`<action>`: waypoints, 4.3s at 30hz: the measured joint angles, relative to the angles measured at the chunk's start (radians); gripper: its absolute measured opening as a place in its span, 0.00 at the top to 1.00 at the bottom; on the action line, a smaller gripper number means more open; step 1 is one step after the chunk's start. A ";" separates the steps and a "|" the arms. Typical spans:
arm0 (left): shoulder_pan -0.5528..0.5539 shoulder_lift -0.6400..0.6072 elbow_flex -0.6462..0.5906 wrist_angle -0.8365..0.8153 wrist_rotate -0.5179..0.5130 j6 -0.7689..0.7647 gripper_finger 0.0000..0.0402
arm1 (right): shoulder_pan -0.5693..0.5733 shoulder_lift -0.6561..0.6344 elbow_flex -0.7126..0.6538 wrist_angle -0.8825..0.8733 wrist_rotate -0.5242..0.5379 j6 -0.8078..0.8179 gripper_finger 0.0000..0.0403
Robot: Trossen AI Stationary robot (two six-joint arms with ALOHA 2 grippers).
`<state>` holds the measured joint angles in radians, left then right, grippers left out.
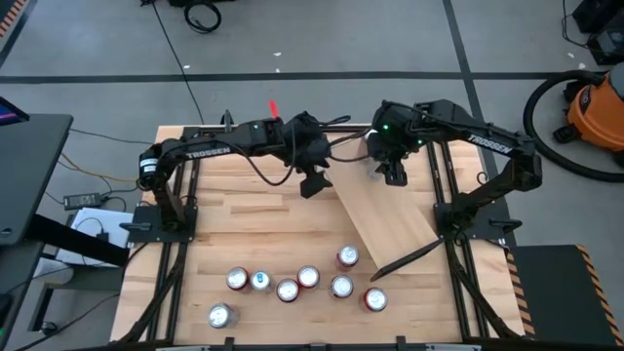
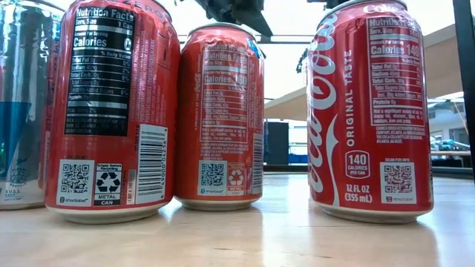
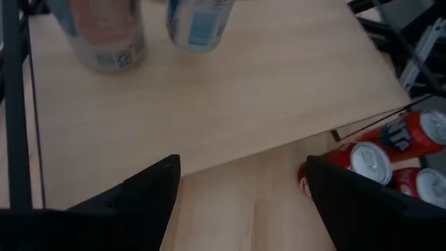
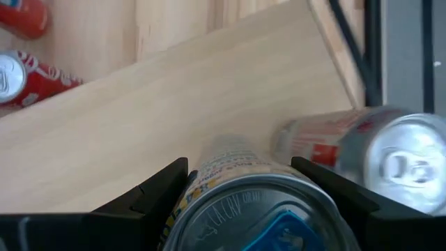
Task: Place canned beverage on shelf
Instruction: Put the top blue soda can on the shelf, then put the right orange soda can on the shelf
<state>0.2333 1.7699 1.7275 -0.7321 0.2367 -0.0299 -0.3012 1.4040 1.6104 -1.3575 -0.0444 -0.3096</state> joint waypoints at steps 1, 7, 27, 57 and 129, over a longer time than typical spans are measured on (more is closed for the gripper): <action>0.000 0.000 0.000 -0.008 -0.004 0.000 0.21 | -0.001 0.000 -0.009 -0.004 -0.003 -0.001 0.38; 0.000 0.000 0.000 -0.008 -0.004 0.000 0.21 | -0.001 0.000 -0.060 -0.010 -0.026 -0.005 0.38; 0.000 0.001 0.000 -0.010 -0.001 0.000 0.21 | -0.070 -0.017 -0.066 -0.010 -0.035 -0.079 0.38; 0.000 -0.010 0.000 -0.007 -0.002 0.026 0.21 | -0.070 -0.016 -0.042 -0.031 -0.026 -0.001 0.25; -0.700 -0.102 0.001 -0.095 -0.187 -0.632 0.29 | 1.015 0.329 0.037 0.315 0.070 0.895 0.24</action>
<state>-0.4667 1.6676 1.7287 -0.8272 0.0492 -0.6620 0.7138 1.7332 1.6474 -1.0422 0.0252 0.5855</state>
